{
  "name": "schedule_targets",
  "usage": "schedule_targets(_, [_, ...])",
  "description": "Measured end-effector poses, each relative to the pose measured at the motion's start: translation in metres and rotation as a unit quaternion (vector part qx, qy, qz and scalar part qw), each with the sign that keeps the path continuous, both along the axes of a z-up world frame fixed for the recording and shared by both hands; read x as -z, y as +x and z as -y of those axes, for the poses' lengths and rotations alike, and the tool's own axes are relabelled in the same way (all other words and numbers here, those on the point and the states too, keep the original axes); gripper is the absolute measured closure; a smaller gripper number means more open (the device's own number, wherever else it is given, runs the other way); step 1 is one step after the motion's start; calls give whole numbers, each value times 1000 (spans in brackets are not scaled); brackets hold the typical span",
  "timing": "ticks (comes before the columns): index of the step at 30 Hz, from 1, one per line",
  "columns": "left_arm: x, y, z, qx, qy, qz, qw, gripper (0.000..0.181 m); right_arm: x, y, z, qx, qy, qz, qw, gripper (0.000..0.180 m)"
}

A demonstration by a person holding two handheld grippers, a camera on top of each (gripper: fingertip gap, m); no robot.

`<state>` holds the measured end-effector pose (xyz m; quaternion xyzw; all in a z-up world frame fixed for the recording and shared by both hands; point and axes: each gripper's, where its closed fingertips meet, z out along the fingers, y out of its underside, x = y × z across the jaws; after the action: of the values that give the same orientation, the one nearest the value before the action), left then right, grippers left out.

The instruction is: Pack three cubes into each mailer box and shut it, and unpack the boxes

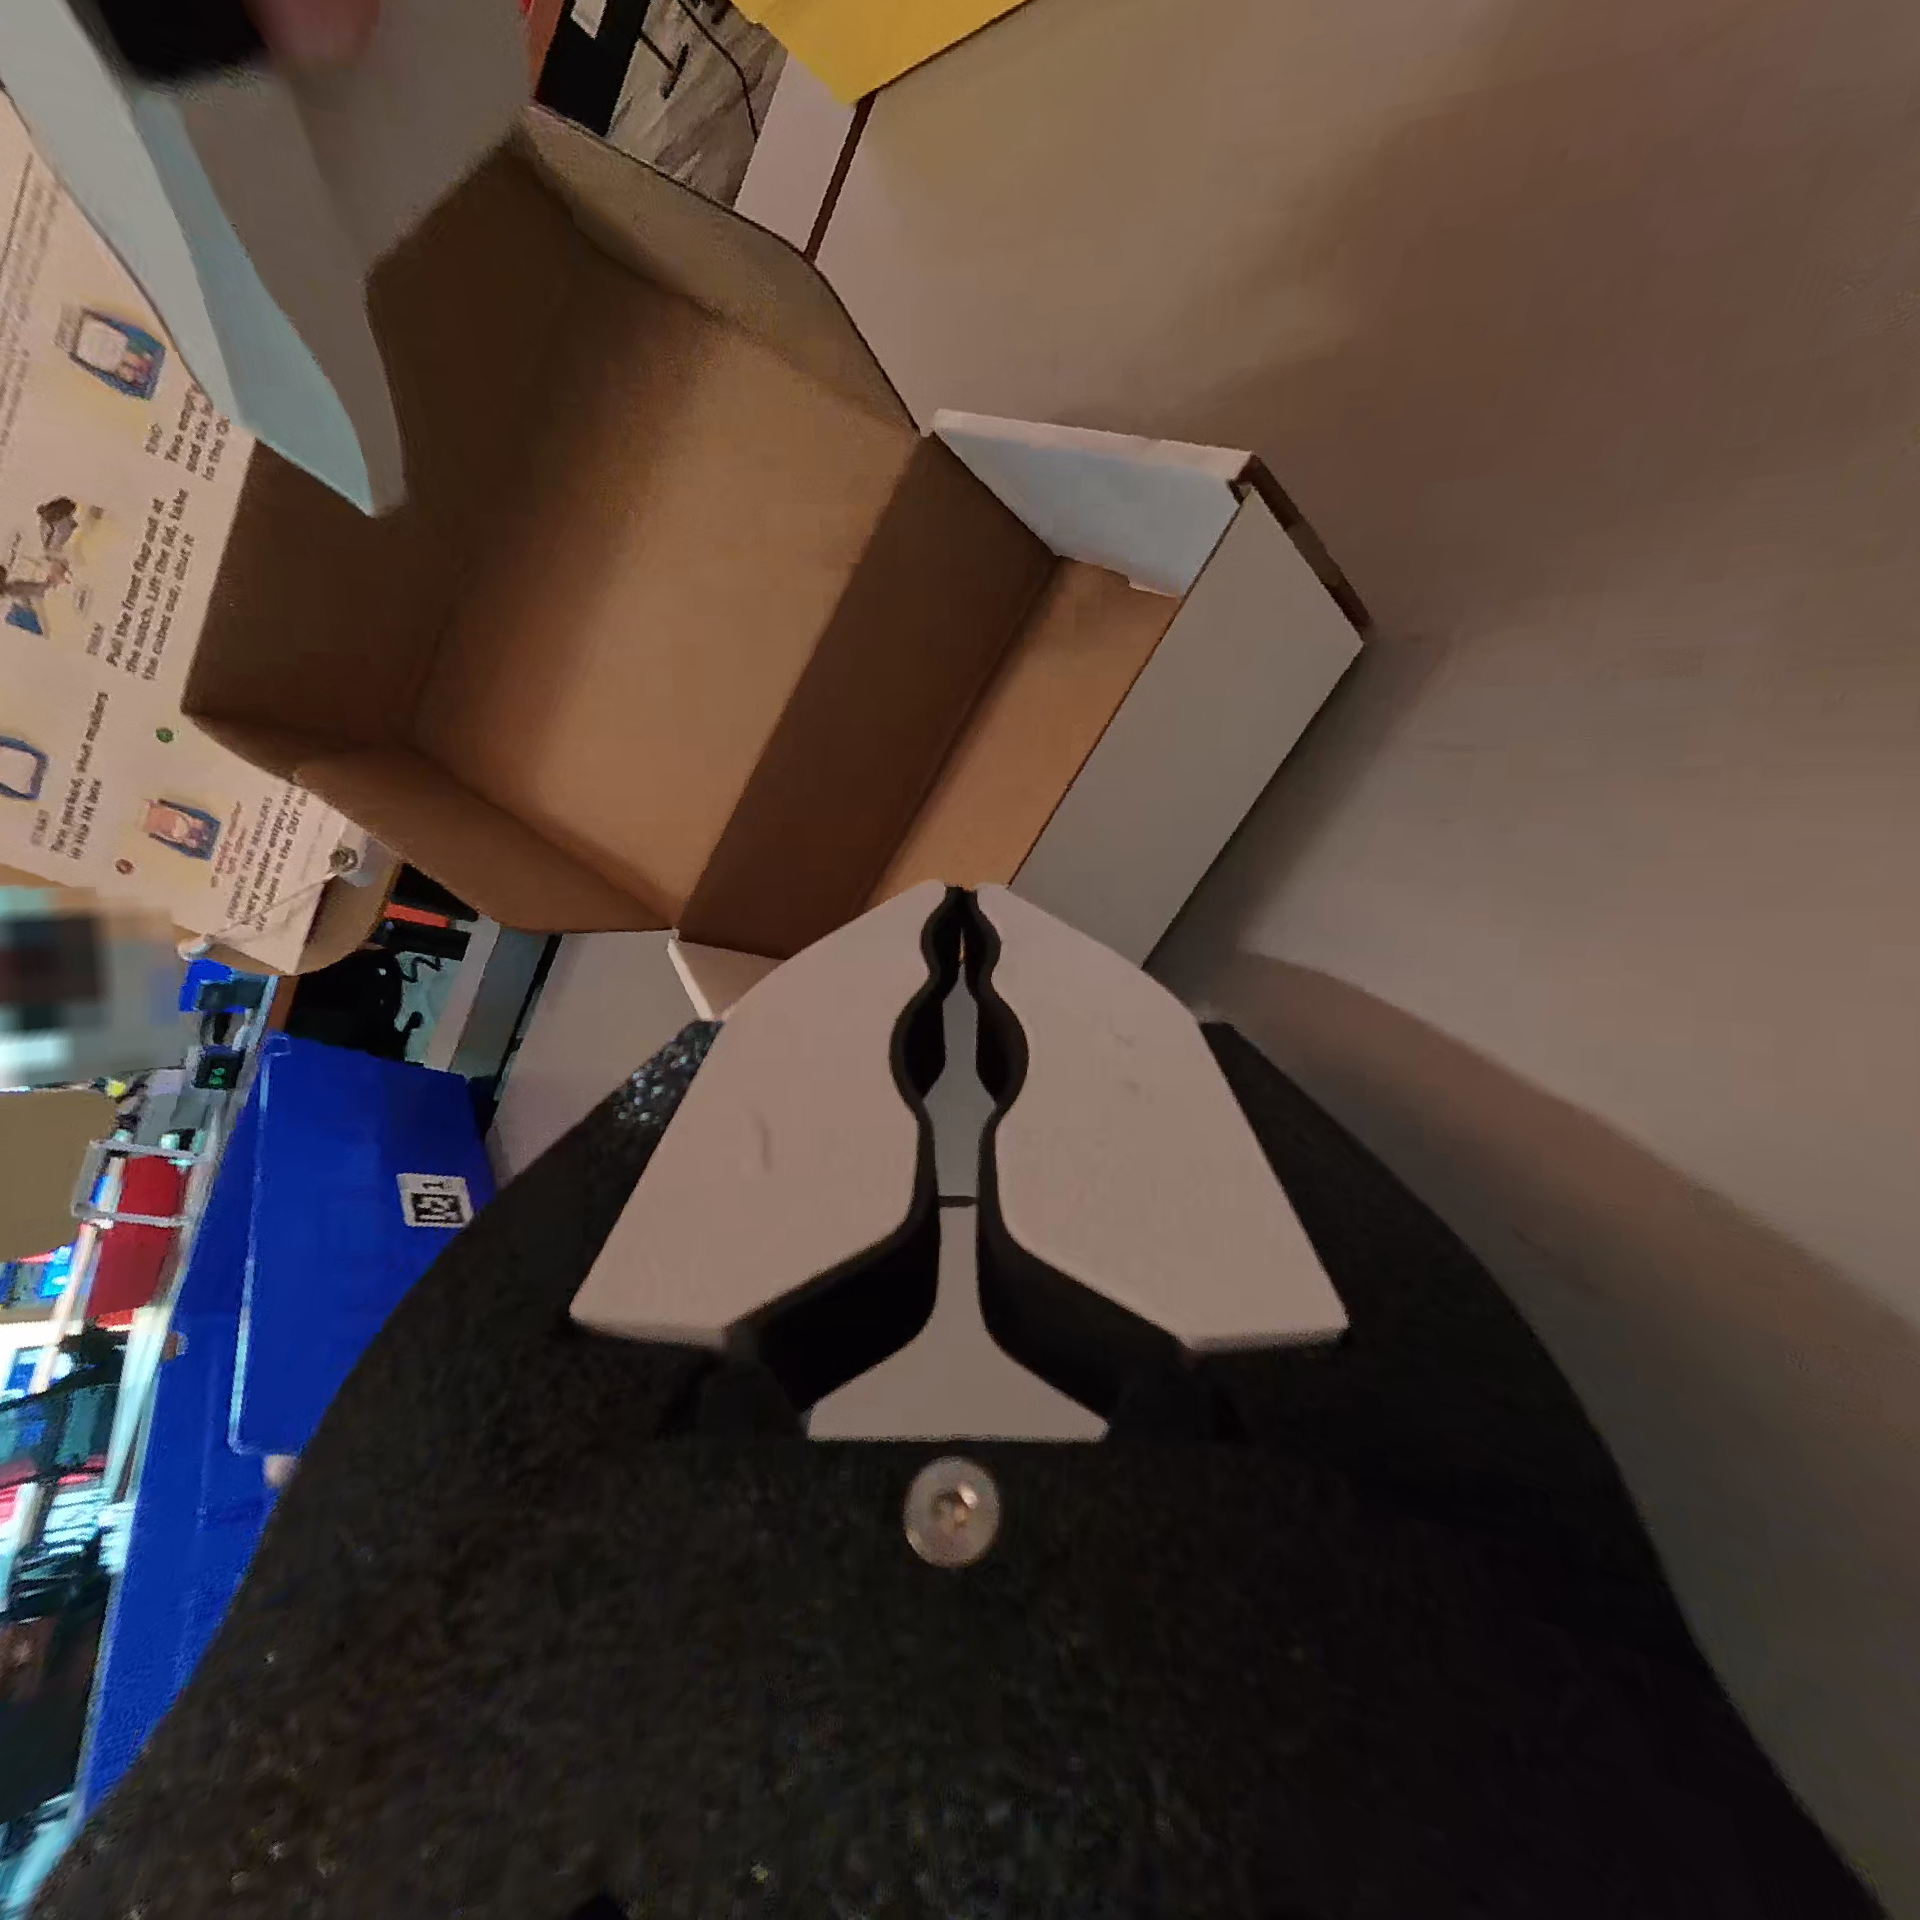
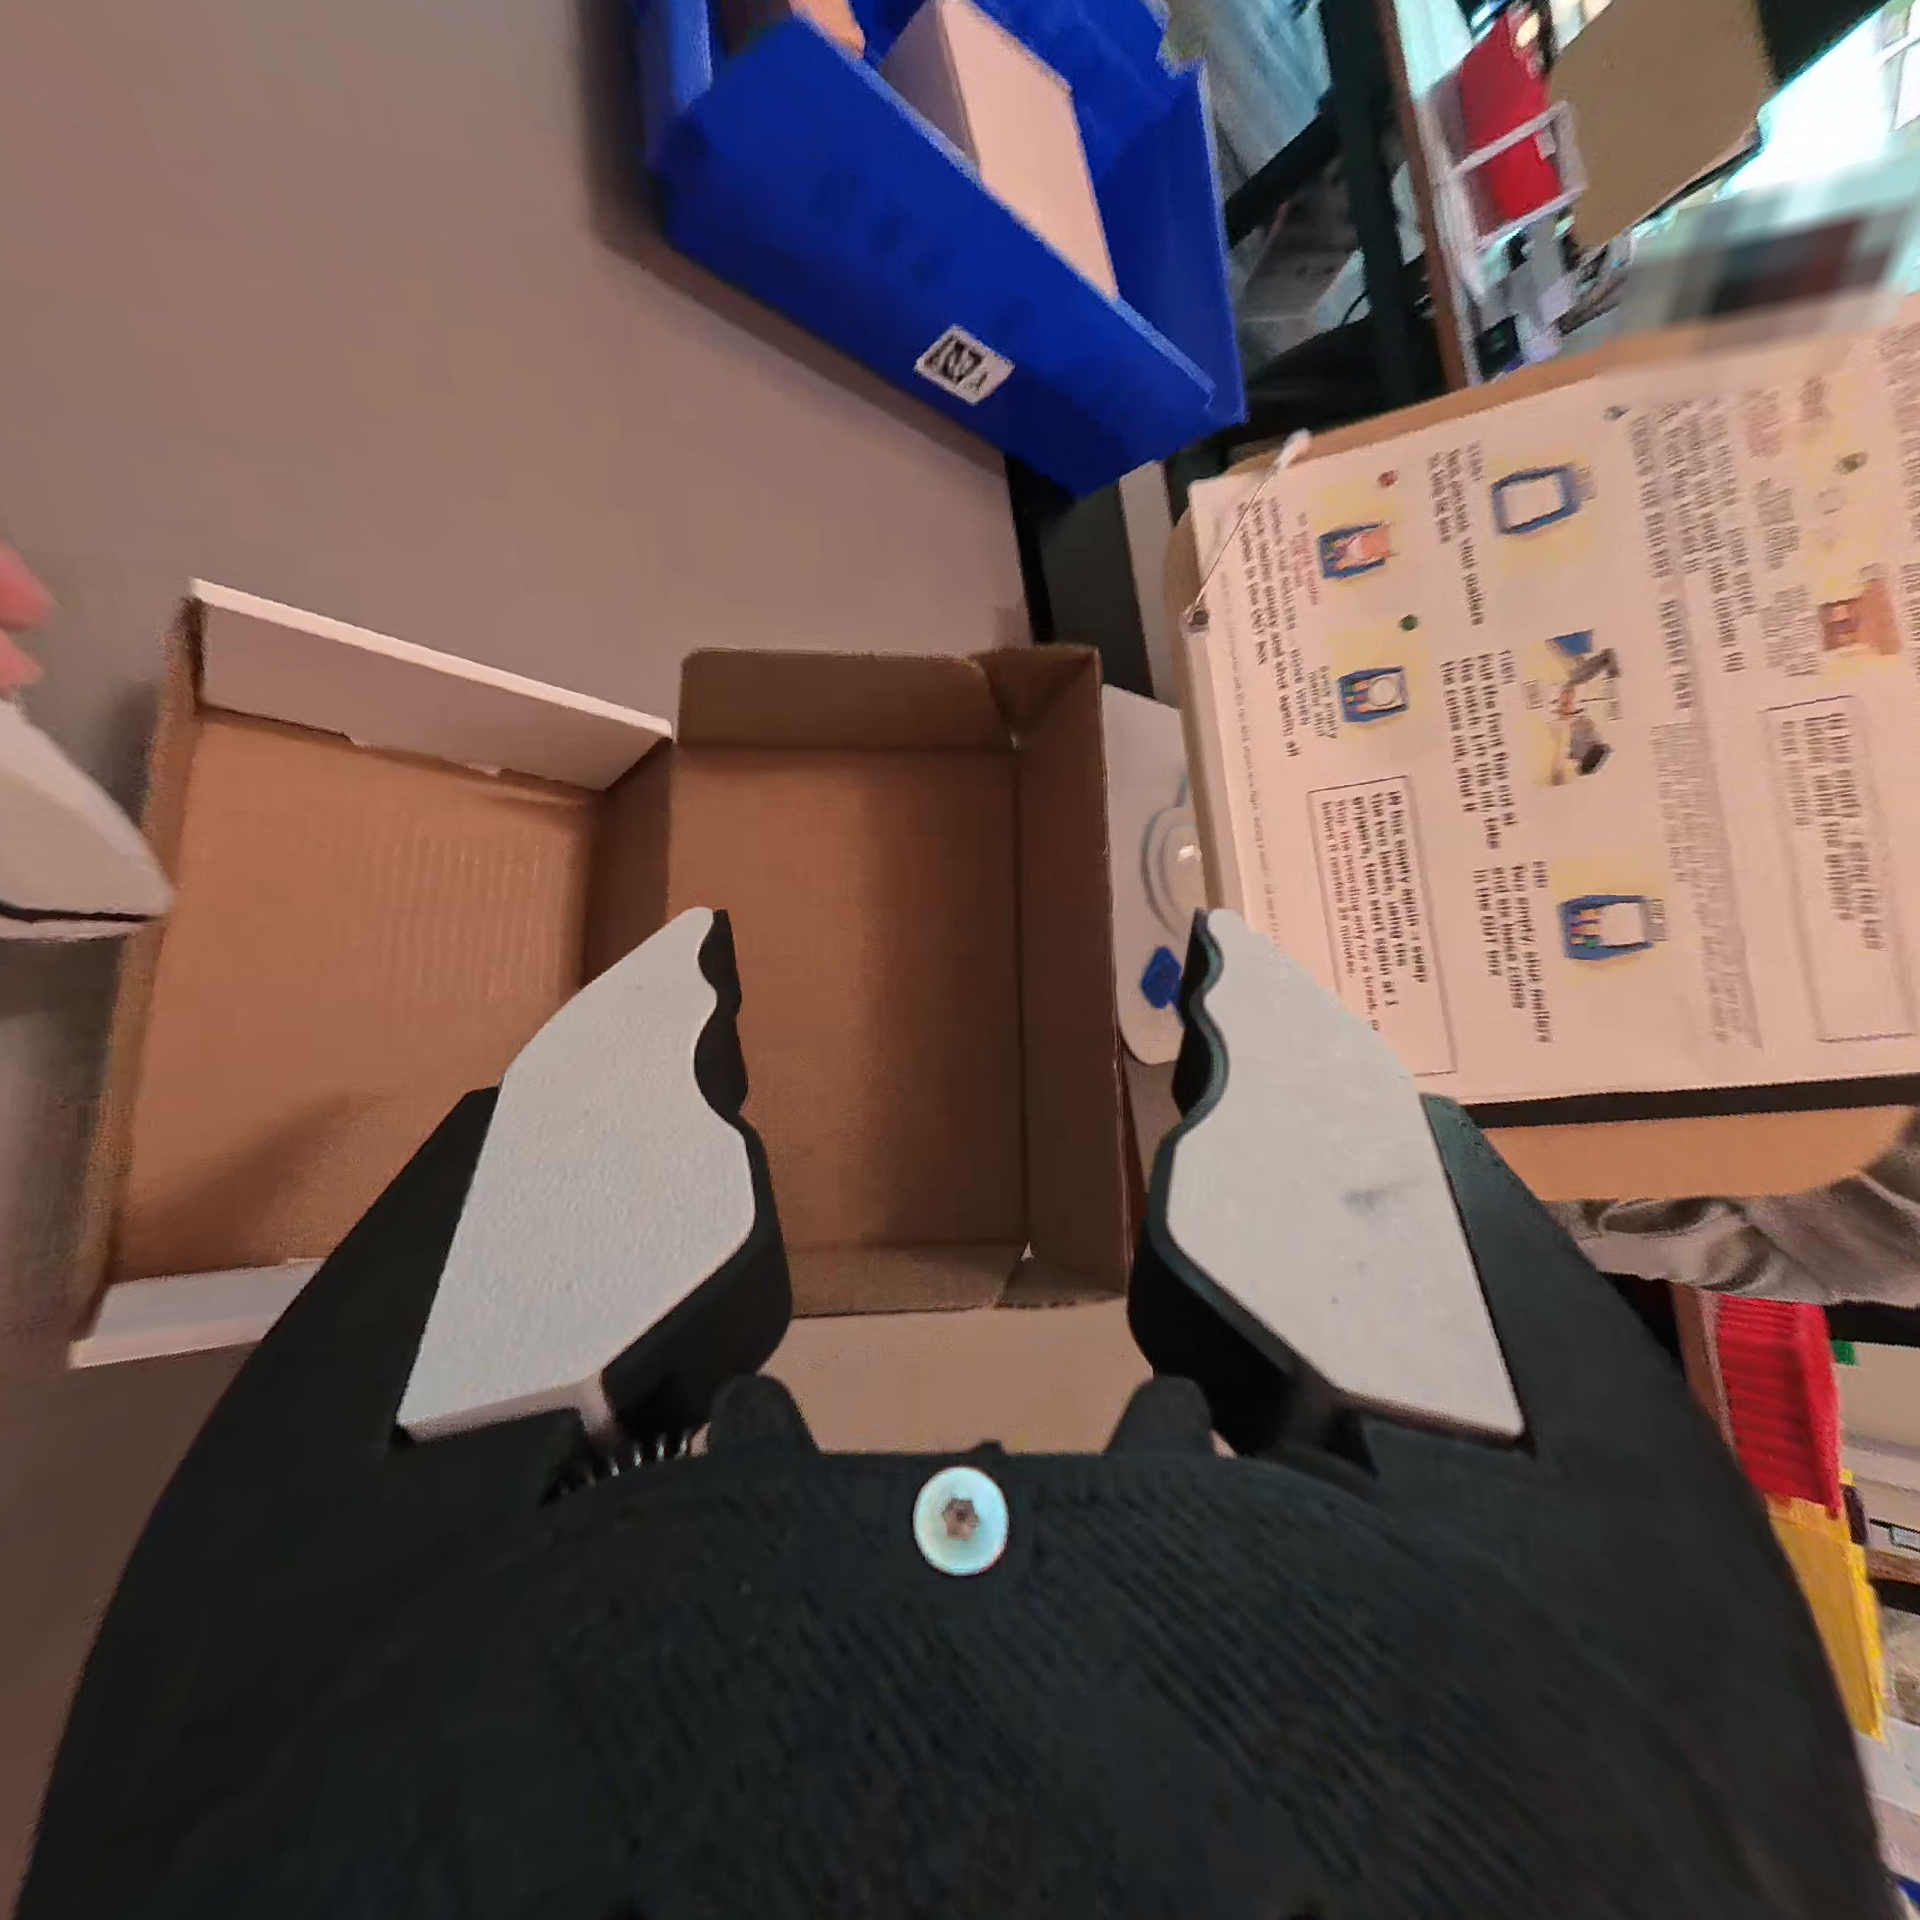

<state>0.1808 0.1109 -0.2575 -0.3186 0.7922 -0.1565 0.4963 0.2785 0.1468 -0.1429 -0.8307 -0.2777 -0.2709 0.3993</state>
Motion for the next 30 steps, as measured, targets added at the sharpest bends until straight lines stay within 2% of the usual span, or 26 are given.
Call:
schedule_targets(1, [0,0,0,-2,-18,3,1000,181,-6,-7,5,-1,17,1,1000,99])
schedule_targets(4, [-11,2,-2,-10,-91,26,995,174,-7,-27,23,4,52,-34,998,103])
schedule_targets(7, [-39,0,-15,-19,-180,71,981,174,12,-47,37,-7,69,-90,994,105])
schedule_targets(9, [-65,-5,-42,-44,-235,104,965,170,30,-53,46,3,68,-112,991,106])
schedule_targets(12, [-92,-16,-111,-119,-292,119,941,162,49,-56,58,25,72,-146,986,106])
schedule_targets(16, [-91,-34,-201,-222,-305,55,924,135,60,-53,63,53,99,-179,977,106])
schedule_targets(20, [-94,-48,-267,-290,-303,47,907,126,69,-50,56,70,113,-186,973,105])
schedule_targets(24, [-85,-48,-332,-339,-251,-26,906,118,73,-52,53,73,108,-181,975,102])
schedule_targets(27, [-64,-30,-363,-349,-247,-137,894,114,72,-53,51,65,106,-188,974,101])
schedule_targets(30, [-49,-2,-376,-330,-260,-205,884,121,71,-55,51,58,104,-188,975,102])
